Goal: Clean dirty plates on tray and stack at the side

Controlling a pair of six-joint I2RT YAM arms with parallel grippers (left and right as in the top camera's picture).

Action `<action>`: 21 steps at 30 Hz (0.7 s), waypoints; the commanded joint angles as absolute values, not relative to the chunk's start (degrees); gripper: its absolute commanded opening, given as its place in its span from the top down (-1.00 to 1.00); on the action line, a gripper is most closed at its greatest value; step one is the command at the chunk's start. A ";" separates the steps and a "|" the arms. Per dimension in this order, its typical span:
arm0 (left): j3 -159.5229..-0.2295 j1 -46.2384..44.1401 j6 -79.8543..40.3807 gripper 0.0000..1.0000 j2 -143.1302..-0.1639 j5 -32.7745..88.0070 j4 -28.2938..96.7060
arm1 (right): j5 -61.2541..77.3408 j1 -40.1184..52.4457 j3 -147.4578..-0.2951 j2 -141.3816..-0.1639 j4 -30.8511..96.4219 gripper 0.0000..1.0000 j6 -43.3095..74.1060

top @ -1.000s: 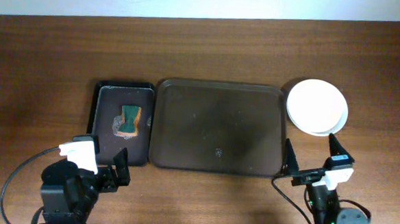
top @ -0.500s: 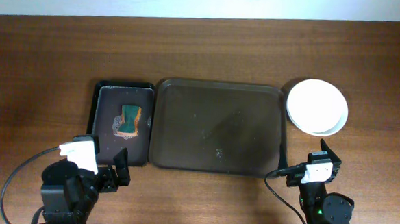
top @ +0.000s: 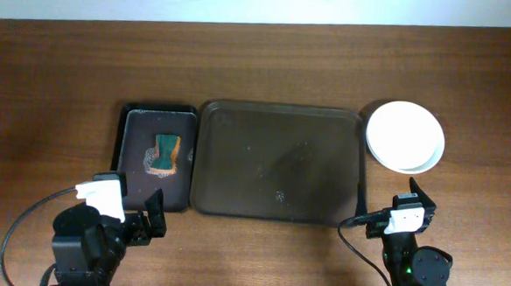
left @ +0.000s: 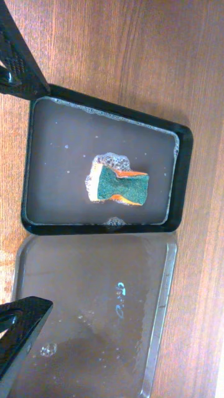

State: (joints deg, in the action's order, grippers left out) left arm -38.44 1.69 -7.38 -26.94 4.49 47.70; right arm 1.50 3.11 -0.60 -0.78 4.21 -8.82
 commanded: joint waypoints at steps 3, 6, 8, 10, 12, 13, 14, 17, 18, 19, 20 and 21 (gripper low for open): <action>-36.07 1.87 -7.68 -0.99 -22.09 4.71 48.86 | 0.97 3.46 -0.32 -0.32 4.54 -0.97 -8.75; -29.32 1.89 -7.49 -0.99 -12.99 4.03 44.58 | 0.97 3.46 -0.32 -0.32 4.54 -0.98 -8.75; -24.32 1.87 -6.79 -0.99 -7.94 4.05 39.24 | 0.97 3.46 -0.32 -0.32 4.54 -0.97 -8.75; -18.11 1.87 -6.76 -0.99 -2.68 4.05 30.57 | 0.97 3.46 -0.32 -0.32 4.54 -0.98 -8.75; -11.99 1.56 -5.48 -0.99 -0.40 4.08 18.61 | 0.97 3.46 -0.32 -0.32 4.54 -0.97 -8.75; -10.00 1.10 -4.21 -0.99 -0.30 4.05 13.52 | 0.97 3.46 -0.32 -0.32 4.54 -0.97 -8.75; -8.05 0.62 -2.66 -0.99 -0.30 4.08 7.77 | 0.97 3.46 -0.32 -0.32 4.54 -0.97 -8.75; -2.02 -0.01 3.88 -0.99 -0.30 4.08 -7.84 | 0.97 3.46 -0.32 -0.32 4.54 -0.97 -8.75; -0.34 -0.01 3.92 -0.99 -0.30 4.14 -8.23 | 0.97 3.46 -0.32 -0.32 4.54 -0.97 -8.75; -0.49 0.01 3.97 -0.99 -0.30 4.27 -4.01 | 0.97 3.46 -0.32 -0.32 4.54 -0.97 -8.75; -0.47 -0.01 3.90 -0.99 -0.30 4.34 -0.03 | 0.97 3.46 -0.32 -0.32 4.54 -0.97 -8.75; -0.47 -0.01 3.27 -0.99 -0.30 4.23 4.93 | 0.97 3.46 -0.32 -0.32 4.54 -0.97 -8.75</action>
State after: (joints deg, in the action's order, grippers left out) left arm -2.04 0.27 1.63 -0.58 4.08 -2.39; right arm 1.30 3.11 -0.62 -0.73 4.27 -9.02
